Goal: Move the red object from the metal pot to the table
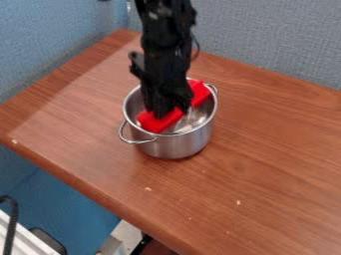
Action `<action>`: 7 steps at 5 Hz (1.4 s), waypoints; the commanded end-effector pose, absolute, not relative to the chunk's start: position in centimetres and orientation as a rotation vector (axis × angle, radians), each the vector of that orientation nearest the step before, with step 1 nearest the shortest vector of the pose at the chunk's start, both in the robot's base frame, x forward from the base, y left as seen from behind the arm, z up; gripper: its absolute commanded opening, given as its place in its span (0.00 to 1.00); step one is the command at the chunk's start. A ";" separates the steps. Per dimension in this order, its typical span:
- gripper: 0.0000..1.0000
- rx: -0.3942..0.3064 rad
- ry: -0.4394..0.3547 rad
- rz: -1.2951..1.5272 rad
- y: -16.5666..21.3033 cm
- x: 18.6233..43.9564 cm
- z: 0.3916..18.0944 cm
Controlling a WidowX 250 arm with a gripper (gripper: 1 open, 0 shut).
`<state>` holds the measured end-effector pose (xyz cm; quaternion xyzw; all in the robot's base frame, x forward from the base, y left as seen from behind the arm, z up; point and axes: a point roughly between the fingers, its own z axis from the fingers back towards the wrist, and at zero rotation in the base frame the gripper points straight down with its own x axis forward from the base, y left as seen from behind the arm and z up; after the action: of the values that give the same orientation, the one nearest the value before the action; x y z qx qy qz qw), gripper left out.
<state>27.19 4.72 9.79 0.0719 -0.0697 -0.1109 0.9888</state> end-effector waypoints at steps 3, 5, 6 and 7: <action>0.00 0.131 -0.298 -0.388 -0.8 27.0 16.1; 0.00 0.111 -0.261 -0.584 -7.9 25.1 13.2; 0.00 0.088 -0.254 -0.624 -10.4 25.1 11.2; 0.00 0.090 -0.222 -0.584 -11.3 25.8 7.6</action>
<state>25.49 -10.97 6.83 0.0430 -0.0914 -0.2808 0.9544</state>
